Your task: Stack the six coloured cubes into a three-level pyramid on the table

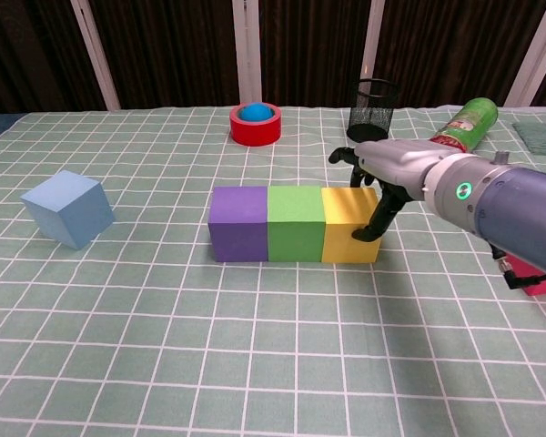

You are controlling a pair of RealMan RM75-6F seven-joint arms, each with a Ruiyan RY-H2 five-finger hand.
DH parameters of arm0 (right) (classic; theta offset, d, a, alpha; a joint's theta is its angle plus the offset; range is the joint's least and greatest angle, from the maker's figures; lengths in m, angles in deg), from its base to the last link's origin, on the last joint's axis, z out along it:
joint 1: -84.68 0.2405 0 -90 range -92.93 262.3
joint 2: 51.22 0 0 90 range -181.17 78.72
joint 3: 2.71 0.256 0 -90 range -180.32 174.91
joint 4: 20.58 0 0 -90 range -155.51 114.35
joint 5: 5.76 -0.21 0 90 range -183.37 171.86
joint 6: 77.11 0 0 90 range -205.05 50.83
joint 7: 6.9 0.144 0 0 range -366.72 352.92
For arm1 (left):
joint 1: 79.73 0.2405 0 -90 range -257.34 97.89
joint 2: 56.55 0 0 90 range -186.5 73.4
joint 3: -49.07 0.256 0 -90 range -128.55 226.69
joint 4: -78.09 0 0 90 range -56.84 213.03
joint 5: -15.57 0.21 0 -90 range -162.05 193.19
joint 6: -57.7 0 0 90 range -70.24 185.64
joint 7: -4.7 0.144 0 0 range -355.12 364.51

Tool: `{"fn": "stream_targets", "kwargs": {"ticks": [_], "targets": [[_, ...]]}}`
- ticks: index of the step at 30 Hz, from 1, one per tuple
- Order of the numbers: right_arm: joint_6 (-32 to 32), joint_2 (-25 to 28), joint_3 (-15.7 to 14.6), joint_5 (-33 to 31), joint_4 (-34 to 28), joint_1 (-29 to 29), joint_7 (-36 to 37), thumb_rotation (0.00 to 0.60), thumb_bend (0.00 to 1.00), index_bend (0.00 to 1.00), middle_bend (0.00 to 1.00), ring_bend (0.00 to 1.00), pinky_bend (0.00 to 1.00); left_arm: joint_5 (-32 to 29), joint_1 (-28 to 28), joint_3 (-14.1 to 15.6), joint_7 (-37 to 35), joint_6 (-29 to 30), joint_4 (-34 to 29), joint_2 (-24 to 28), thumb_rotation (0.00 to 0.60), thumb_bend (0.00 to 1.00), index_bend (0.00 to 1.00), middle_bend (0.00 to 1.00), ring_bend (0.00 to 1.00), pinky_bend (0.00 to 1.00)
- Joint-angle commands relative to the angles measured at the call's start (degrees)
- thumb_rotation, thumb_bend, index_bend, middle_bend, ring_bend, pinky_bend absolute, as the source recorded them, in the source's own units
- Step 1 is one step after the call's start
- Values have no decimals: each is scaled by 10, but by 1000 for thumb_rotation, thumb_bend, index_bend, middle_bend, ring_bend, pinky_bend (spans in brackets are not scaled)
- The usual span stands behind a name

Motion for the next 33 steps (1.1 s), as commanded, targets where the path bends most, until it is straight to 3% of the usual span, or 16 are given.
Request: {"fn": "stream_targets", "kwargs": {"ticks": [1, 14, 21, 27, 33], "targets": [[0, -2, -1, 1, 2, 0, 1, 600, 333, 0, 372, 227, 0, -1, 0, 0, 0, 0, 1, 0, 600, 103, 0, 0, 0, 77], [3, -12, 0, 0, 7, 1, 2, 600, 333, 0, 357, 211, 0, -5, -1, 0, -2, -4, 2, 1, 600, 103, 0, 0, 0, 77], [-4, -8, 0, -15, -3, 1, 0, 600, 331, 0, 101, 49, 0, -4, -1, 0, -2, -4, 2, 1, 600, 103, 0, 0, 0, 76], [-1, -6, -1, -21, -9, 2, -4, 600, 266, 0, 14, 1, 0, -4, -2, 1, 0, -4, 2, 2, 600, 103, 0, 0, 0, 75], [8, 0, -6, -30, -24, 0, -14, 600, 236, 0, 0, 0, 0, -4, -2, 2, 0, -5, 2, 2, 600, 103, 0, 0, 0, 76]]}}
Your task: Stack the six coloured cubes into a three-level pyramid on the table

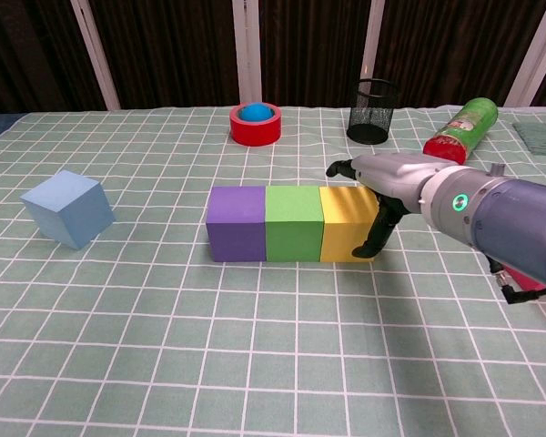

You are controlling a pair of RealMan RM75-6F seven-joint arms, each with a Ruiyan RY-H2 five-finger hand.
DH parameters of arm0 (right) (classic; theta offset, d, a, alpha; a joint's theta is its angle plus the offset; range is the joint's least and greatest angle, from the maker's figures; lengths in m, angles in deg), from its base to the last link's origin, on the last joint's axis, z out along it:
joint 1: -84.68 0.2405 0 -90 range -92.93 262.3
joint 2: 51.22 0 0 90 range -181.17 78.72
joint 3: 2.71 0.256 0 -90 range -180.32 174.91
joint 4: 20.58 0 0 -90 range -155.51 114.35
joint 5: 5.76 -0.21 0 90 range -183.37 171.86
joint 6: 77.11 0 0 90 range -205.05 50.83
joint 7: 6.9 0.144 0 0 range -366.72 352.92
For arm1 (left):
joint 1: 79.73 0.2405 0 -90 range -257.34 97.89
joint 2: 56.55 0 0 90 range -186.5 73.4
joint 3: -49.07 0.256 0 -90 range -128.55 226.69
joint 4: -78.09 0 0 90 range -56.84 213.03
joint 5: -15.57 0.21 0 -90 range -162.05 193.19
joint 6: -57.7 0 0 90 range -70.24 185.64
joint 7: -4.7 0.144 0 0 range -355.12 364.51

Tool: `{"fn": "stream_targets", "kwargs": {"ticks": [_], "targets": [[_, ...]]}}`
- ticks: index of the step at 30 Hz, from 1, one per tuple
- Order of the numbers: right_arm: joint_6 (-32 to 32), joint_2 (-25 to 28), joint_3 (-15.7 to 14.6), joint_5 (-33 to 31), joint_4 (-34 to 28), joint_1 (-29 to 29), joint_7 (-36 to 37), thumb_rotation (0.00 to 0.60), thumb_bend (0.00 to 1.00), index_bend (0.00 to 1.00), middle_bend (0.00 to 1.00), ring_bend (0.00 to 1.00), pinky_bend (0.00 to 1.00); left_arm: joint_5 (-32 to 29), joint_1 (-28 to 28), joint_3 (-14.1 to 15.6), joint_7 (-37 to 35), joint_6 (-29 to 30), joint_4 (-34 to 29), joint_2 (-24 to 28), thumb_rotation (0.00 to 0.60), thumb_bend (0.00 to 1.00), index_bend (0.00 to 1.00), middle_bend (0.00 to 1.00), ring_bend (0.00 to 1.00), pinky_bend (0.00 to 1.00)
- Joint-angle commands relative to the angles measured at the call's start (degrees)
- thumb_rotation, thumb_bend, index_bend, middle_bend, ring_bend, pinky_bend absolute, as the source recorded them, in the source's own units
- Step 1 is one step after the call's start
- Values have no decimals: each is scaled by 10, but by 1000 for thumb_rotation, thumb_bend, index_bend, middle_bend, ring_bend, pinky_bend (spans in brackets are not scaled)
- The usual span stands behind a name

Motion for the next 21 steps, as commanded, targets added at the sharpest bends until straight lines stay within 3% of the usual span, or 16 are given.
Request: {"fn": "stream_targets", "kwargs": {"ticks": [1, 12, 21], "targets": [[5, 8, -4, -4, -13, -2, -6, 600, 236, 0, 0, 0, 0, 0, 0, 0, 0, 0, 0, 0, 600, 103, 0, 0, 0, 76], [33, 106, -75, 35, -129, -48, -15, 600, 236, 0, 0, 0, 0, 6, 1, 4, 0, -1, -3, 1, 600, 103, 0, 0, 0, 76], [78, 209, -162, 176, -177, -139, 75, 600, 236, 0, 0, 0, 0, 20, 5, 12, 0, 2, -1, 2, 600, 103, 0, 0, 0, 65]]}}
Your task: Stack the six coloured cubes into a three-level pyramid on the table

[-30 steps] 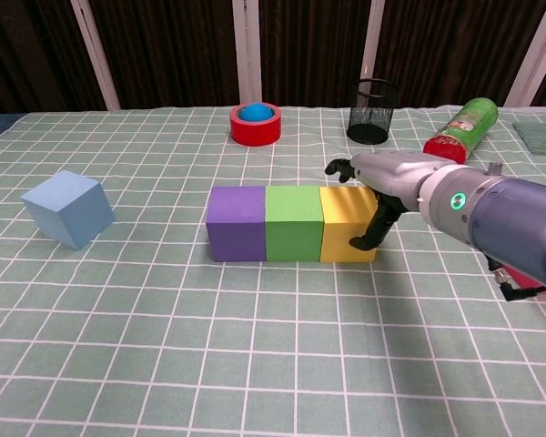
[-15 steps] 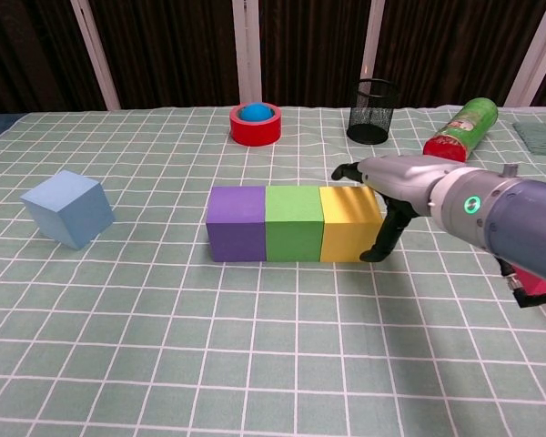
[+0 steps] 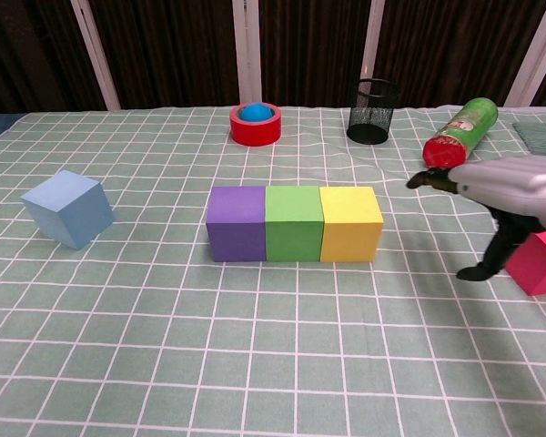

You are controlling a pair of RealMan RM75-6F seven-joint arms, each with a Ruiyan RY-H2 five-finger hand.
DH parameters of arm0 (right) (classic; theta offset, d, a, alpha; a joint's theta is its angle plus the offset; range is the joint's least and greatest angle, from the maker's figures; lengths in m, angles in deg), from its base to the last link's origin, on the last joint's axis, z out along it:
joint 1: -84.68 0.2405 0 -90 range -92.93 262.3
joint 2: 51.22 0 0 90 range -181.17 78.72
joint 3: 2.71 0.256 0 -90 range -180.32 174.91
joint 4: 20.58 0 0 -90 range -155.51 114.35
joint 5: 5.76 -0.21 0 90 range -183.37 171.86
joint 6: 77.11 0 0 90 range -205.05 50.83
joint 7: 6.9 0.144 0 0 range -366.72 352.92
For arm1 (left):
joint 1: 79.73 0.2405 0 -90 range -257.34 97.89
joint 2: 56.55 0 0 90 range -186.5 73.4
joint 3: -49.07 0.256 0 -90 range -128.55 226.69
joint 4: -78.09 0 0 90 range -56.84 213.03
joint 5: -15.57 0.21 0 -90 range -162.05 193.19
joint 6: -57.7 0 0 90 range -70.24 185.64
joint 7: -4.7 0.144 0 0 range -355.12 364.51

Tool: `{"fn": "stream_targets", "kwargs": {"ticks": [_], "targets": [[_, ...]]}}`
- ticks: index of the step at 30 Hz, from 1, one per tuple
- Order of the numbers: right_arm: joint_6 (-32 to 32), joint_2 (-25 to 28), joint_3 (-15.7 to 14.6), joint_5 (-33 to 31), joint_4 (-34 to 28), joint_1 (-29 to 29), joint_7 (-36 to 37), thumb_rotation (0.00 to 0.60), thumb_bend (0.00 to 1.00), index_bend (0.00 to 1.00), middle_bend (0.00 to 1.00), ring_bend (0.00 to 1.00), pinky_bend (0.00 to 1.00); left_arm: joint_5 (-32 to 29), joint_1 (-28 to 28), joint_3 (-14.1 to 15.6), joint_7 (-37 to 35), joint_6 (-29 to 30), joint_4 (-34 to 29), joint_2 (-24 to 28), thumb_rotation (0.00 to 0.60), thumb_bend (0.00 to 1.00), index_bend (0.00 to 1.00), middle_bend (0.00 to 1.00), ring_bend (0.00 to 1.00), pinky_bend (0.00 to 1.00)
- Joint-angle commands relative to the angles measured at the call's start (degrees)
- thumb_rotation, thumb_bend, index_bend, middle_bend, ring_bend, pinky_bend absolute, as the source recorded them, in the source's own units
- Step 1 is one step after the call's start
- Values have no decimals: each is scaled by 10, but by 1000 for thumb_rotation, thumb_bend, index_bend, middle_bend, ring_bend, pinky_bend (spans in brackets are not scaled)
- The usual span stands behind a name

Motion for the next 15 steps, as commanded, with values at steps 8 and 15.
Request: {"fn": "stream_targets", "kwargs": {"ticks": [8, 15], "targets": [[80, 98, -92, 197, 19, -128, 153, 600, 236, 0, 0, 0, 0, 9, 3, 5, -15, -5, 12, -3, 600, 103, 0, 0, 0, 65], [106, 133, -107, 265, 57, -182, 244, 600, 236, 0, 0, 0, 0, 16, 3, 8, -4, 0, 19, -11, 600, 103, 0, 0, 0, 65]]}}
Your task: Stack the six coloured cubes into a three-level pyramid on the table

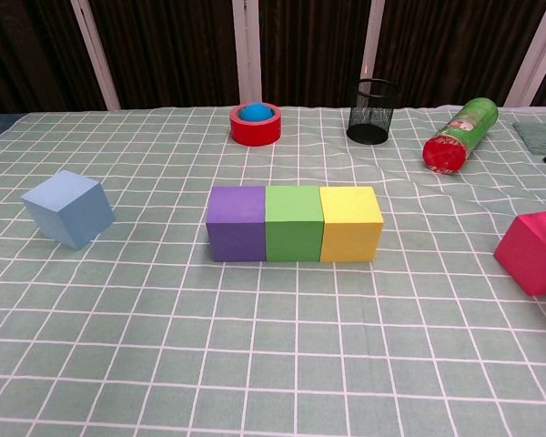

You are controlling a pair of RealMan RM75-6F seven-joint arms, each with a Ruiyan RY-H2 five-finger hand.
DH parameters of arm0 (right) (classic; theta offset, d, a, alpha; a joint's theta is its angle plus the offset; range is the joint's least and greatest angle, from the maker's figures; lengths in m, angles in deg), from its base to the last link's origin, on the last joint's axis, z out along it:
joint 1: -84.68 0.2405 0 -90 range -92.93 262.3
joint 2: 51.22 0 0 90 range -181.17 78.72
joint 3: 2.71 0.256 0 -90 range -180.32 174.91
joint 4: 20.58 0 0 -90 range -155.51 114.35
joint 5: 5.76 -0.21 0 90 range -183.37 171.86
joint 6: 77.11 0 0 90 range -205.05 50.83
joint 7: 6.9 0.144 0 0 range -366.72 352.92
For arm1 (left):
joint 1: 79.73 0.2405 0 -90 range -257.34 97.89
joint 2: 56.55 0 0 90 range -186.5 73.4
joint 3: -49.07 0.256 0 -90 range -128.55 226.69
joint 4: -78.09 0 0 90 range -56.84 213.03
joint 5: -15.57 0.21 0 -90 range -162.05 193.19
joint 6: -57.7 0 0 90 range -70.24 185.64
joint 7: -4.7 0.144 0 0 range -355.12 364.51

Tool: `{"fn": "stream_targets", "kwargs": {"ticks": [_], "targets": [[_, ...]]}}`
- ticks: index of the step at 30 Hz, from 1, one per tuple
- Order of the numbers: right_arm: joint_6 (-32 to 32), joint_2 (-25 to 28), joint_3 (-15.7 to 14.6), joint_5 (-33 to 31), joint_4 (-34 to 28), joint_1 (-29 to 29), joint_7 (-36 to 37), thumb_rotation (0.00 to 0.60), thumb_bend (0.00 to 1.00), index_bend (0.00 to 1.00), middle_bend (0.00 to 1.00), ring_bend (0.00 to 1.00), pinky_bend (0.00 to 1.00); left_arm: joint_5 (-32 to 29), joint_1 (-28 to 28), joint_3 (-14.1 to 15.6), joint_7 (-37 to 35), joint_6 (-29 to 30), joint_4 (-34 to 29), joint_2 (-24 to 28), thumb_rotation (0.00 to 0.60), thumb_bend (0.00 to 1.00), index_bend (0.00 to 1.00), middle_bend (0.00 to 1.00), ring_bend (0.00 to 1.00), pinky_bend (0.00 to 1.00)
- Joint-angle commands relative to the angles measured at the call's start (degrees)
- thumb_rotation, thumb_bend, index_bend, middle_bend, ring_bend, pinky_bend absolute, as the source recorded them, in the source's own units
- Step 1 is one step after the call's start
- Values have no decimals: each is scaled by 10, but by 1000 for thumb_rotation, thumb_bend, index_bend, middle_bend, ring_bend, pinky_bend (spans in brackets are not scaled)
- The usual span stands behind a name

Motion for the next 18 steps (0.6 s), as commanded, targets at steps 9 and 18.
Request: {"fn": "stream_targets", "kwargs": {"ticks": [9, 18], "targets": [[-6, 26, 5, 50, 67, -53, 100, 600, 236, 0, 0, 0, 0, 17, 1, -5, 13, 23, -1, -11, 600, 103, 0, 0, 0, 65], [-31, 25, 25, 65, 70, -60, 105, 600, 235, 0, 0, 0, 0, 19, 4, -12, 24, 39, -28, -1, 600, 103, 0, 0, 0, 65]]}}
